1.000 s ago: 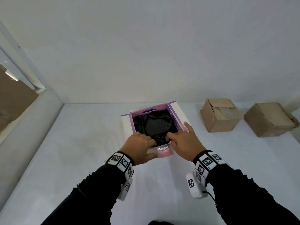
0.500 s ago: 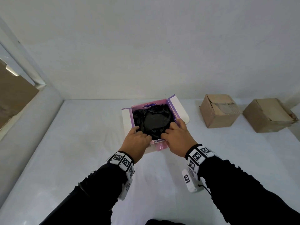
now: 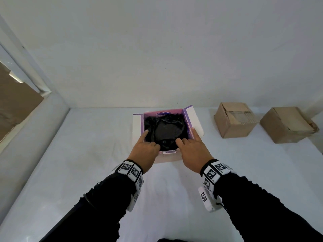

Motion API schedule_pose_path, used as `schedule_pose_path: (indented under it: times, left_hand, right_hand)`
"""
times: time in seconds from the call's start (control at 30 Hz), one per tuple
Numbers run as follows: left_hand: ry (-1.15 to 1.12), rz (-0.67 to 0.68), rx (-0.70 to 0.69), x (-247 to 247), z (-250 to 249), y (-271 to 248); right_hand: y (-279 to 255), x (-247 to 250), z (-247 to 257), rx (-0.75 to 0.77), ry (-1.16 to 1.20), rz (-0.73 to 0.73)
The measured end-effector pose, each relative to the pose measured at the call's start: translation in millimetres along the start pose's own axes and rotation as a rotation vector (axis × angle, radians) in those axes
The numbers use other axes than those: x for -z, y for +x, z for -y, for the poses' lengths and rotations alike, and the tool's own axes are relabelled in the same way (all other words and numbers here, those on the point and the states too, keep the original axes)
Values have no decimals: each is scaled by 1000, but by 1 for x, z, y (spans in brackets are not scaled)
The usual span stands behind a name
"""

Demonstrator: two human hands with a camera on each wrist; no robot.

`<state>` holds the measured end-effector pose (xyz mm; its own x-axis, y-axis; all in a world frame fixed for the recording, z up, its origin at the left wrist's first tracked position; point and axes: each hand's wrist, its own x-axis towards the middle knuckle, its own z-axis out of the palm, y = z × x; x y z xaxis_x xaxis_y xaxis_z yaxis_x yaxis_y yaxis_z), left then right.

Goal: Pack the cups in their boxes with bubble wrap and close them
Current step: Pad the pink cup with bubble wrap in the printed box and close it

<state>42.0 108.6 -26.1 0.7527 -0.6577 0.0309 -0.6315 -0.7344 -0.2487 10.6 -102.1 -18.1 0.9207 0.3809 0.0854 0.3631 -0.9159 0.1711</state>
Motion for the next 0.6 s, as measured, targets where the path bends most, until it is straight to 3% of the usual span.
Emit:
schedule_pose_path:
  times: [0.13, 0.2, 0.3, 0.33, 0.4, 0.6]
  left_hand:
    - [-166, 69, -71, 12, 0, 1]
    - [-338, 77, -39, 22, 0, 3]
    - [-480, -41, 24, 24, 3, 5]
    - [-470, -79, 30, 21, 5, 8]
    - [-413, -102, 88, 16, 12, 15]
    - [-221, 130, 197, 17, 13, 37]
  right_hand:
    - [16, 31, -10, -48, 148, 298]
    - [25, 42, -19, -153, 269, 249]
    - [33, 41, -18, -330, 453, 7]
    - [35, 39, -14, -351, 537, -34]
    - [41, 30, -4, -335, 609, 15]
    - [48, 17, 2, -370, 548, 348]
